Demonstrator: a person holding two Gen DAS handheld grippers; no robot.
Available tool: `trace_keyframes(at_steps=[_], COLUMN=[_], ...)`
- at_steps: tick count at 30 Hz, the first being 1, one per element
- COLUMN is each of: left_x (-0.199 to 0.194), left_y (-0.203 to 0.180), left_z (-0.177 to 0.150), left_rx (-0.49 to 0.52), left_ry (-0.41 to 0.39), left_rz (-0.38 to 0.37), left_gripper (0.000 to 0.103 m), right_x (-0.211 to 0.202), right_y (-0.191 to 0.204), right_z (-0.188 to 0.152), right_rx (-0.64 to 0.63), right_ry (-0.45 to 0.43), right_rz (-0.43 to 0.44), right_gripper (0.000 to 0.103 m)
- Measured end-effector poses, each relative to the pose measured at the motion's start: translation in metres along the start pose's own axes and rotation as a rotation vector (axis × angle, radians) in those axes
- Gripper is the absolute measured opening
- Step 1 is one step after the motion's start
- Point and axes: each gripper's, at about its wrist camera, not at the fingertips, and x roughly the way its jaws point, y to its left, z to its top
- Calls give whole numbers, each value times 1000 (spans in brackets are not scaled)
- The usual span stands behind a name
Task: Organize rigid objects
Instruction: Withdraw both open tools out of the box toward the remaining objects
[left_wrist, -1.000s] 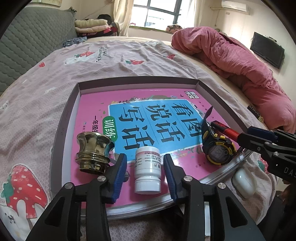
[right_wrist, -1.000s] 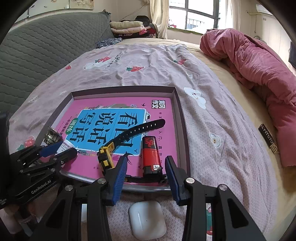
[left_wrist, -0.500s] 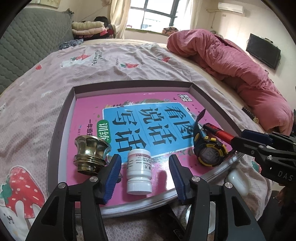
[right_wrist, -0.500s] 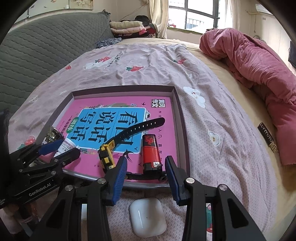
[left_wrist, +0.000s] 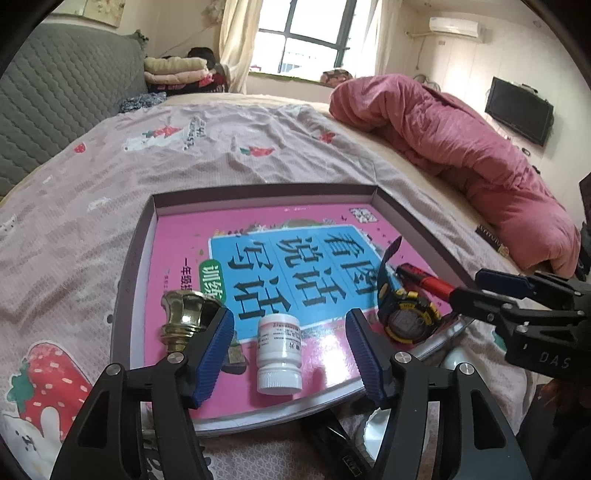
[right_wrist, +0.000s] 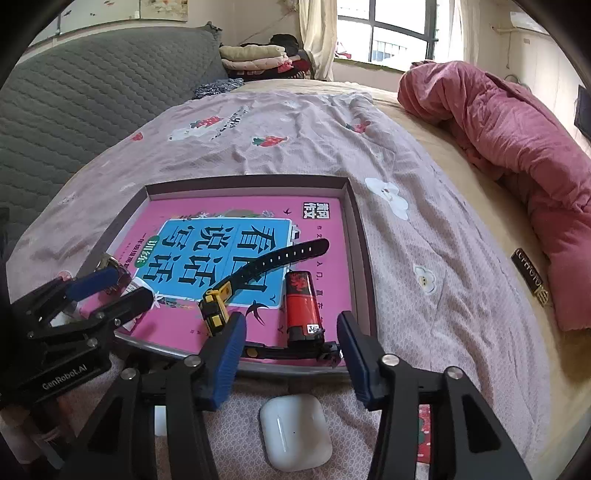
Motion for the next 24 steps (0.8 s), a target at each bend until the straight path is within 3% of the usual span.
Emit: trace_keyframes(at_steps=[24], left_x=[-42], left_y=[4], left_z=[-8], left_rx=[25], left_ry=[-98], left_rz=[44], left_gripper=[71], right_x=[-25], right_y=[-2], right_z=[-2], right_rx=[-2], right_ry=[-38], right_rz=[-4], right_gripper=[52])
